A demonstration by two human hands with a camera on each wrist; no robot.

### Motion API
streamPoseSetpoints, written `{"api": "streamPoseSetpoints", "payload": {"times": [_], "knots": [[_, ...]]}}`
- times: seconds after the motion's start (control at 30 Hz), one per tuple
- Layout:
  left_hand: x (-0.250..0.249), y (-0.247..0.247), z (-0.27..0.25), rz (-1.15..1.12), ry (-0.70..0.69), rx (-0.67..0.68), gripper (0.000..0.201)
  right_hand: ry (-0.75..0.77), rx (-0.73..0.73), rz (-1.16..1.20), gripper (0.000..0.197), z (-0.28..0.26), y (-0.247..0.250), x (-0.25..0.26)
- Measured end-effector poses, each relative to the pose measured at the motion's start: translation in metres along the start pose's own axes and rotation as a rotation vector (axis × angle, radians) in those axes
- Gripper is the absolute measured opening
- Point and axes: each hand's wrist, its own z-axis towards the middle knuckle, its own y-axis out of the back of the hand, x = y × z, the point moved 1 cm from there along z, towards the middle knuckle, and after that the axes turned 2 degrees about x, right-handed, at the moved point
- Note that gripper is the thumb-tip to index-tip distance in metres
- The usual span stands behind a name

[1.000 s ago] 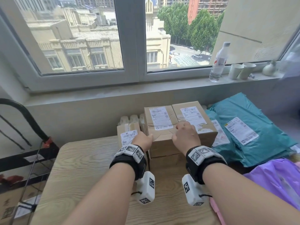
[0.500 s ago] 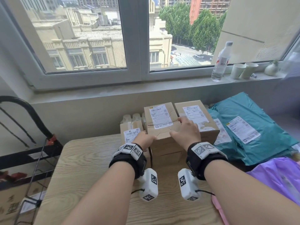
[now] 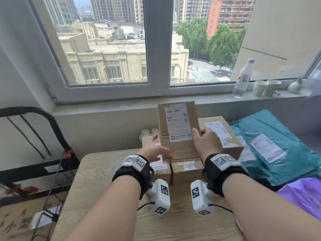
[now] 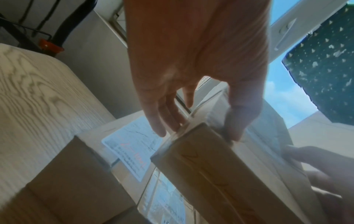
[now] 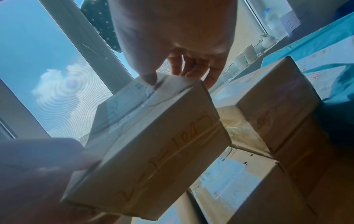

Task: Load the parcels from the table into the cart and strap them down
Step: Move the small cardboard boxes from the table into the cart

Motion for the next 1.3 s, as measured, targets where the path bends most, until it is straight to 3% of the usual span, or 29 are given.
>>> {"api": "streamPoseSetpoints", "payload": {"times": [0.1,0.2,0.27,0.4,0.5,0.7,0.83,0.93,1.07,1.17,1.3], "knots": [[0.001,0.004,-0.013,-0.033,-0.025,0.036,0.108,0.02,-0.045,0.077,0.037,-0.008,0.002,0.006],[0.002,0.015,-0.026,-0.186,-0.066,-0.005,0.071,0.024,-0.018,0.164,0.036,-0.014,-0.002,0.012],[0.002,0.028,-0.033,-0.249,-0.104,-0.008,0.06,0.023,0.01,0.195,0.036,-0.02,-0.009,0.017],[0.004,0.058,-0.049,-0.27,-0.108,-0.006,0.072,0.022,0.043,0.181,0.04,-0.047,-0.022,0.035],[0.01,0.082,-0.066,-0.248,-0.098,-0.023,0.092,0.053,0.07,0.214,0.041,-0.075,-0.034,0.057],[0.036,0.155,-0.107,-0.286,-0.1,-0.132,0.075,0.087,0.196,0.385,0.033,-0.121,-0.077,0.103],[0.07,0.219,-0.121,-0.29,-0.093,-0.219,0.103,0.046,0.381,0.511,0.037,-0.159,-0.122,0.135],[0.085,0.253,-0.148,-0.31,-0.094,-0.19,0.092,0.003,0.528,0.597,0.049,-0.192,-0.151,0.16],[0.108,0.292,-0.177,-0.381,-0.039,-0.11,0.057,-0.03,0.697,0.625,0.042,-0.228,-0.183,0.18],[0.129,0.318,-0.189,-0.398,0.012,-0.145,0.063,-0.048,0.796,0.642,0.037,-0.249,-0.2,0.194],[0.145,0.341,-0.202,-0.421,0.024,-0.163,0.052,-0.037,0.886,0.626,0.046,-0.262,-0.221,0.206]]}}
